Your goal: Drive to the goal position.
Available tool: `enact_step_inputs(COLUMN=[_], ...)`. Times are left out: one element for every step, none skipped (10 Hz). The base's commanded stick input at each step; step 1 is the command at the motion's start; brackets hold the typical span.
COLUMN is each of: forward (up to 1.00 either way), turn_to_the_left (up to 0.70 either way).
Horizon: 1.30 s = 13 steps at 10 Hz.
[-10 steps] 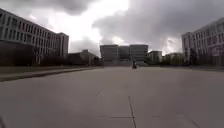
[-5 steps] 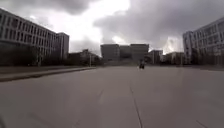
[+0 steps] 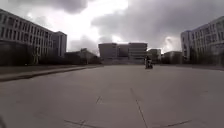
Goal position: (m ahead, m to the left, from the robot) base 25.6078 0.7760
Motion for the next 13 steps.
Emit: enact_step_inputs(forward=[1.0, 1.0, 1.0, 1.0, 1.0, 1.0, 1.0, 1.0, 1.0, 1.0, 1.0, 1.0, 1.0], turn_to_the_left=[-0.11, -0.08, -0.02, 0.03, 0.01, -0.01, -0.04, -0.08, -0.1, -0.01, 0.03, -0.02, -0.04])
